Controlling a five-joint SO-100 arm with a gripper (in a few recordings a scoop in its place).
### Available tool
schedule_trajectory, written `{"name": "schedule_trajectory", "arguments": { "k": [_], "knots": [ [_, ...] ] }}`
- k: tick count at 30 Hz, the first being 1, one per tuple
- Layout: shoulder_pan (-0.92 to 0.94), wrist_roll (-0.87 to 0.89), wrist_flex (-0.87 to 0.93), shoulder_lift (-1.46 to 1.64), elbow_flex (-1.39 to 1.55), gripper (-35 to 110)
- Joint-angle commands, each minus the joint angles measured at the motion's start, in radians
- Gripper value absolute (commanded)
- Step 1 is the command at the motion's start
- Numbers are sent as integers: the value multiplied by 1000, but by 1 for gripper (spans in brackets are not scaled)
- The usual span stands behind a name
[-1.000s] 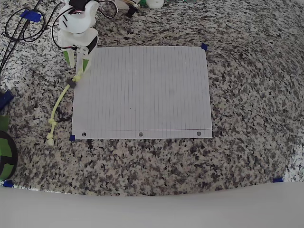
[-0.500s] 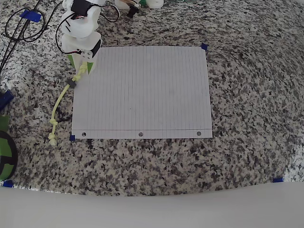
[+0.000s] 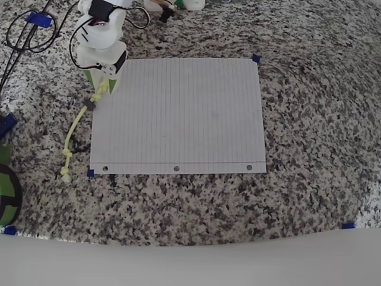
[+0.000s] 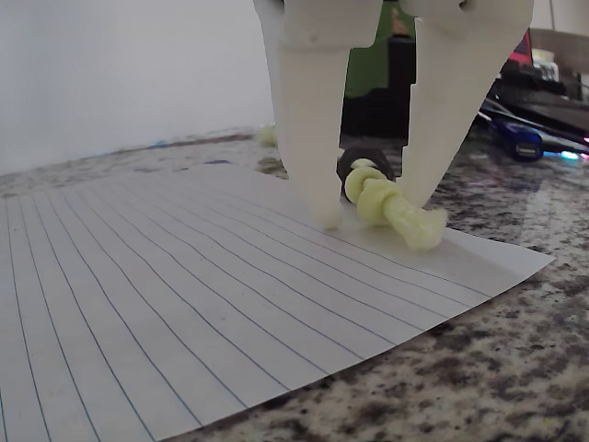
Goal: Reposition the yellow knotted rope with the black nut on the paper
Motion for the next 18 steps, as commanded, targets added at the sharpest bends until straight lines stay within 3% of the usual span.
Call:
{"name": "schedule_trajectory", "arguments": {
  "k": [1,11,14,18],
  "knots": [
    [2,-3,43,11,-9,34],
    [3,-5,84,26,-9,34],
    [5,-5,78,25,-9,23],
    [5,-5,69,28,-9,21]
  ]
}}
